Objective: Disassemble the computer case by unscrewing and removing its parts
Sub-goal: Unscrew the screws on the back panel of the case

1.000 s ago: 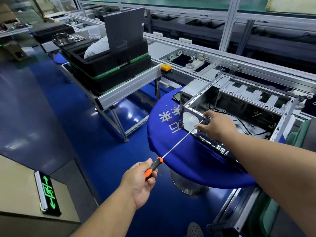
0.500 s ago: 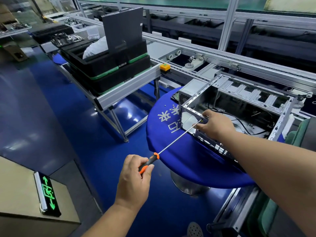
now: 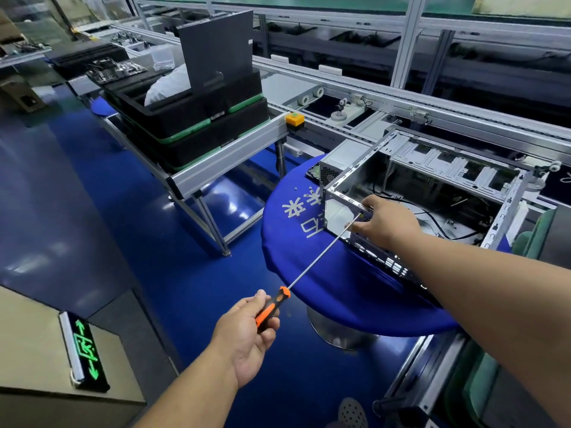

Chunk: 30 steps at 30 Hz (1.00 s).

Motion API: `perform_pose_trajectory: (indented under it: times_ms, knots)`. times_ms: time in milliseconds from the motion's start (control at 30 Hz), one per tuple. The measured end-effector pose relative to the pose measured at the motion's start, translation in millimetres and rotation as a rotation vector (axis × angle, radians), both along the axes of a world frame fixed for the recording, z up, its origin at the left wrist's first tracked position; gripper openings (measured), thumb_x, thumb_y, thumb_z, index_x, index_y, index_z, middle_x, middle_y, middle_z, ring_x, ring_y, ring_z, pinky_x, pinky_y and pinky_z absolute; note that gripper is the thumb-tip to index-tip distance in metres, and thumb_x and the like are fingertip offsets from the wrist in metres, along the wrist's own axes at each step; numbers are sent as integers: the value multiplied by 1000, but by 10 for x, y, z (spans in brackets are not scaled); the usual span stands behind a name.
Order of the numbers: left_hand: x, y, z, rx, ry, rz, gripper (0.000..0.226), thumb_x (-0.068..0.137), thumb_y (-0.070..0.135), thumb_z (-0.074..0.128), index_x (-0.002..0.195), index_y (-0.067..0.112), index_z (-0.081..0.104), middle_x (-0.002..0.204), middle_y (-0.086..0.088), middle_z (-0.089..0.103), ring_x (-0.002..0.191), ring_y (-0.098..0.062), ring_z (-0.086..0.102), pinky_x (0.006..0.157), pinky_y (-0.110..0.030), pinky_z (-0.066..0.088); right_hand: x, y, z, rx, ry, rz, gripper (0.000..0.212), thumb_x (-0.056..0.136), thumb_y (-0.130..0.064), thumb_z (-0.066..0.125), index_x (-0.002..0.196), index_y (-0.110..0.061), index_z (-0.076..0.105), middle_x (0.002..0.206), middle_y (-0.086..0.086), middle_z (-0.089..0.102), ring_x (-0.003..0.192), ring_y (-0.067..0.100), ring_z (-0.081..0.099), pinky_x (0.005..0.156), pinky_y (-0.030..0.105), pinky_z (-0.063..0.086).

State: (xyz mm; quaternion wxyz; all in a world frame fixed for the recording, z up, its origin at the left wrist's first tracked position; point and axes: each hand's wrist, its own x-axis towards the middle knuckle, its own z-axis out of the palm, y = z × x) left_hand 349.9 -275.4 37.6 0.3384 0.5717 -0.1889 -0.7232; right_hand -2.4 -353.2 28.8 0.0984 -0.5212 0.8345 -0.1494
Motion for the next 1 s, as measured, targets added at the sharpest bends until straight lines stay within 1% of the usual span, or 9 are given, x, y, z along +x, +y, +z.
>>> perform_pose_trajectory:
  times_ms: [67, 167, 233, 300, 433, 600, 867, 933, 1000]
  knots:
    - [15, 30, -32, -201, -148, -32, 16, 99, 12, 70, 112, 10, 61, 91, -10, 63, 63, -16, 58, 49, -25, 46, 5, -7, 1, 2, 5, -2, 80, 69, -81, 71, 134, -39, 51, 122, -5, 70, 109, 26, 66, 76, 35, 45]
    - [84, 75, -47, -635, -656, -223, 28, 94, 9, 71, 102, 30, 54, 96, -5, 59, 65, -7, 52, 57, -19, 46, 15, -14, 5, -4, 1, -4, 79, 69, -81, 70, 132, -38, 52, 119, -5, 71, 108, 26, 66, 75, 34, 44]
    - [108, 103, -49, -888, -771, -259, 32, 94, 9, 72, 98, 33, 52, 99, 0, 55, 76, -8, 56, 66, -16, 48, 16, -12, 4, -9, -8, -7, 78, 69, -81, 69, 132, -39, 52, 117, -8, 71, 107, 24, 66, 75, 34, 43]
    - [107, 115, -56, -979, -787, -235, 33, 94, 6, 73, 97, 34, 55, 101, 4, 55, 85, -8, 58, 74, -14, 47, 21, -8, 4, -9, -10, -13, 77, 70, -81, 69, 132, -40, 52, 117, -8, 71, 107, 24, 66, 74, 34, 42]
    - [121, 73, -90, -941, -794, -177, 26, 94, 14, 74, 99, 37, 64, 97, 6, 64, 87, -10, 64, 74, -17, 51, 38, -20, 8, -7, -13, -17, 76, 70, -81, 69, 131, -40, 52, 118, -8, 71, 105, 25, 66, 73, 34, 41]
    - [97, 53, -63, -707, -597, -128, 9, 105, 26, 62, 102, 30, 70, 81, 0, 73, 60, -13, 68, 50, -23, 51, 53, -32, 14, -7, -19, -22, 75, 70, -79, 71, 131, -39, 52, 115, -7, 72, 103, 25, 67, 73, 34, 42]
    - [49, -14, 43, -54, -166, -82, 36, 111, 41, 51, 111, 13, 73, 77, -14, 73, 49, -13, 53, 38, -23, 33, 83, -24, 35, -13, -13, -20, 76, 70, -78, 72, 132, -39, 53, 116, -8, 71, 107, 25, 66, 75, 34, 43]
    - [30, 18, 38, 6, -116, -72, 37, 110, 42, 51, 113, 12, 73, 77, -15, 72, 50, -14, 54, 39, -23, 35, 84, -18, 44, -17, -11, -21, 76, 70, -78, 72, 132, -39, 53, 115, -9, 72, 107, 25, 66, 75, 34, 42]
    - [-11, 45, 28, -58, -118, -48, 33, 110, 38, 53, 114, 12, 71, 80, -13, 70, 53, -15, 56, 42, -25, 39, 79, -12, 47, -16, -12, -22, 76, 70, -78, 72, 132, -38, 53, 115, -9, 72, 107, 24, 66, 75, 34, 43]
